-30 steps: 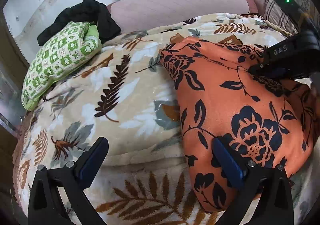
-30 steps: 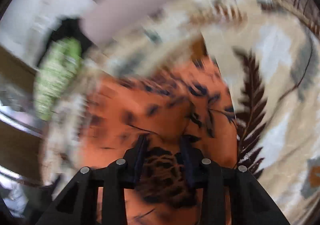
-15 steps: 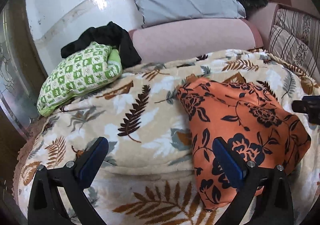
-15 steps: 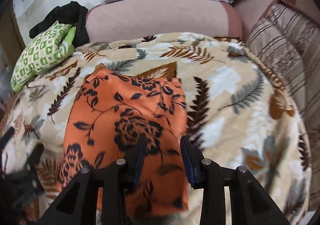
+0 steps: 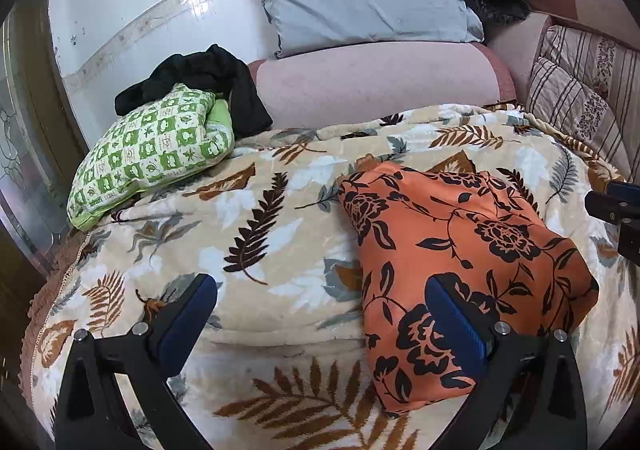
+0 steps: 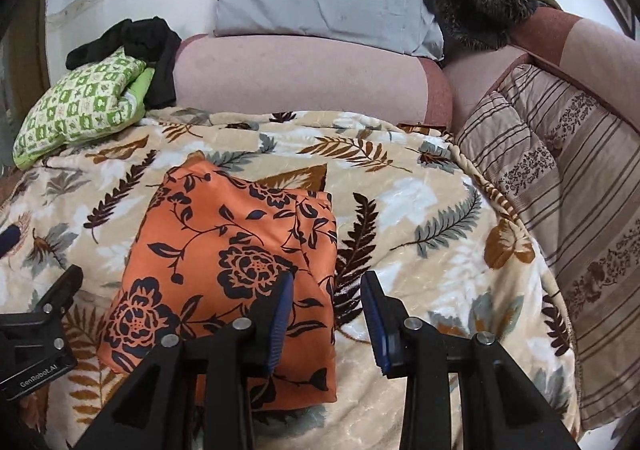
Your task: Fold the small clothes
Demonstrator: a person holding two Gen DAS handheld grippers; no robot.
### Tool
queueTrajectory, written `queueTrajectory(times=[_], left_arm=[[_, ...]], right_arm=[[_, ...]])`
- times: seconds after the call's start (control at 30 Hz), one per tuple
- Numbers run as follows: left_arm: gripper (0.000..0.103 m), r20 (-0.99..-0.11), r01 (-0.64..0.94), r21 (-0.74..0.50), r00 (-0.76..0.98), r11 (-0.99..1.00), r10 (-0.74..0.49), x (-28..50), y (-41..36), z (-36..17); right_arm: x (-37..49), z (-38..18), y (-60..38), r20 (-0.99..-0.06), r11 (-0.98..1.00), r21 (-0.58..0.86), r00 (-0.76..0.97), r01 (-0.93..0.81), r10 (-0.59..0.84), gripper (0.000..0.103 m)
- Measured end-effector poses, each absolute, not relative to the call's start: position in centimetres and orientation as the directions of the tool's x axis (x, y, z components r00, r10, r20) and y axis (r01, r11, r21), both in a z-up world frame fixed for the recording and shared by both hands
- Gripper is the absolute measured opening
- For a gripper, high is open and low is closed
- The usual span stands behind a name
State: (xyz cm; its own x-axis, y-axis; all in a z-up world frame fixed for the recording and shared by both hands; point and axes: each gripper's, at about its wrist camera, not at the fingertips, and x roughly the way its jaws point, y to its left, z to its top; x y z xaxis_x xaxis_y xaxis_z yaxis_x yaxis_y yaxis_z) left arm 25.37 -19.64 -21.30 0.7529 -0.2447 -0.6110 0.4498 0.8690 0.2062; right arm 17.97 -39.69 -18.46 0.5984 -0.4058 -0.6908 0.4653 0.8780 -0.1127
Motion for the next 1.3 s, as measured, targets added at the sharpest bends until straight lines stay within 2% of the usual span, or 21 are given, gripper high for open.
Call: queueTrajectory(times=[0.17, 0.6, 0.63, 0.67, 0.7, 0.77, 0.9, 1.0, 1.2, 1.3], left_arm=[[0.103, -0.639, 0.455, 0.195, 0.731, 0.869, -0.240, 25.7, -20.0, -22.0], [0.103, -0.726, 0.484, 0.072, 0.625, 0.872, -0.286, 28.0, -22.9, -22.1], [0.103, -0.733, 0.485, 0.063, 0.615, 0.872, -0.289, 28.3, -22.8, -22.3], [0.103, -0.743, 0.488, 0.048, 0.601, 0.872, -0.295, 28.7, -22.6, -22.6], [0.103, -0.756, 0.487, 0.027, 0.581, 0.873, -0.301, 29.2, -22.2, -23.0], [0.103, -0.771, 0.482, -0.006, 0.556, 0.876, -0.311, 29.8, -21.6, -23.4], [0.103, -0.789, 0.505, -0.046, 0.511, 0.862, -0.342, 30.5, -21.3, -23.8], [0.103, -0.809, 0.554, -0.111, 0.431, 0.825, -0.399, 31.2, -21.4, -24.3], [0.103, -0.843, 0.595, -0.269, 0.234, 0.757, -0.484, 33.1, -21.8, -27.6], [0.100, -0.824, 0.585, -0.367, 0.157, 0.723, -0.545, 33.7, -21.8, -28.7]], right_arm=[[18.1, -19.0, -40.2, -0.686, 0.873, -0.121, 0.596, 0.473, -0.418, 0.039], [17.7, -19.7, -41.5, -0.689, 0.876, -0.094, 0.605, 0.473, -0.401, 0.039], [17.7, -19.8, -41.8, -0.691, 0.882, -0.072, 0.614, 0.465, -0.380, 0.041], [17.7, -19.9, -42.3, -0.699, 0.890, -0.029, 0.627, 0.455, -0.343, 0.061], [17.7, -20.2, -43.0, -0.707, 0.893, 0.015, 0.636, 0.451, -0.309, 0.069], [17.4, -21.0, -44.3, -0.702, 0.887, 0.108, 0.666, 0.450, -0.253, 0.070], [17.9, -21.8, -45.0, -0.716, 0.887, 0.086, 0.647, 0.454, -0.262, 0.070], [17.9, -22.4, -45.9, -0.729, 0.886, 0.170, 0.660, 0.431, -0.182, 0.070], [18.9, -25.8, -50.2, -0.738, 0.776, 0.478, 0.668, 0.412, 0.100, 0.070], [19.9, -28.8, -51.8, -0.709, 0.667, 0.622, 0.658, 0.411, 0.256, 0.070]])
